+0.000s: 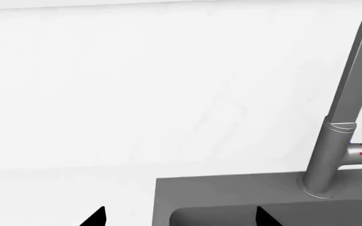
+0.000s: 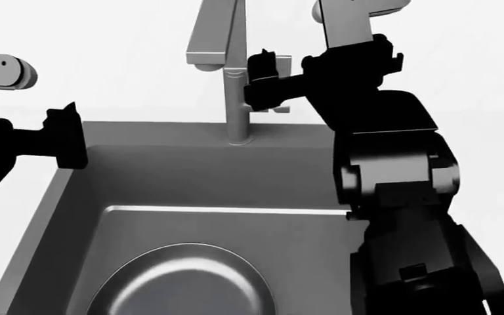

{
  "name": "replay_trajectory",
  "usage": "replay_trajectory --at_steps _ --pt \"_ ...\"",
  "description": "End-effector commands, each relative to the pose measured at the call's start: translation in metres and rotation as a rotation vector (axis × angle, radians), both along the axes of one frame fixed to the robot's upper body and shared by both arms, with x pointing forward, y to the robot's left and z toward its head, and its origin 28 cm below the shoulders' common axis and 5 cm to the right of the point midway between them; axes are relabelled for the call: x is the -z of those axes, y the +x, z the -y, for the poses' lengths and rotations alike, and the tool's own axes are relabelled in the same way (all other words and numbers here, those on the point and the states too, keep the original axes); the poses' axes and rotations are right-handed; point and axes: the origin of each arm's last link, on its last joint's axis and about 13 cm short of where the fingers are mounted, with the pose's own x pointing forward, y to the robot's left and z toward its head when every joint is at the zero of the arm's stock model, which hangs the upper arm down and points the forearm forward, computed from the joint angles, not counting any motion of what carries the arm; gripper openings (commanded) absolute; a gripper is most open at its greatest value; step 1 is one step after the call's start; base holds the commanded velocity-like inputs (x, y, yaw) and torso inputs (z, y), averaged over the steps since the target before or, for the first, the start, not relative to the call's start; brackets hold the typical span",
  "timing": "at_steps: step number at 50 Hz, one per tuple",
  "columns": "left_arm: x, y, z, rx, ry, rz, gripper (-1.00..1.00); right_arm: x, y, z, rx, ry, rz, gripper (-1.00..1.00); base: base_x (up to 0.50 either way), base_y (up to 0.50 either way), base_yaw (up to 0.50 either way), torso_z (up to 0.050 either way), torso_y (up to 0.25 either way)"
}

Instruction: Pick the pan and sponge and place them into the sink. Then turn on the water.

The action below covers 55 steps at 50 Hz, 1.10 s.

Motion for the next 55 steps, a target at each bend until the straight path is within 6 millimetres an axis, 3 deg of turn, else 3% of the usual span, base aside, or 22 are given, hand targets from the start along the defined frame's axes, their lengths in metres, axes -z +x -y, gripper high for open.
replay_trajectory --at_steps 1,55 --pt "-0.013 0.001 0.006 0.025 -0.011 0.048 1.00 -0.010 0.001 -0.005 -0.021 -0.006 0.012 1.00 0.00 0.00 0.00 0.007 -0.088" --pt "-0.013 0.000 0.001 0.021 -0.003 0.054 1.00 -0.039 0.003 -0.011 -0.016 -0.007 0.095 1.00 0.00 0.00 0.00 0.008 -0.088"
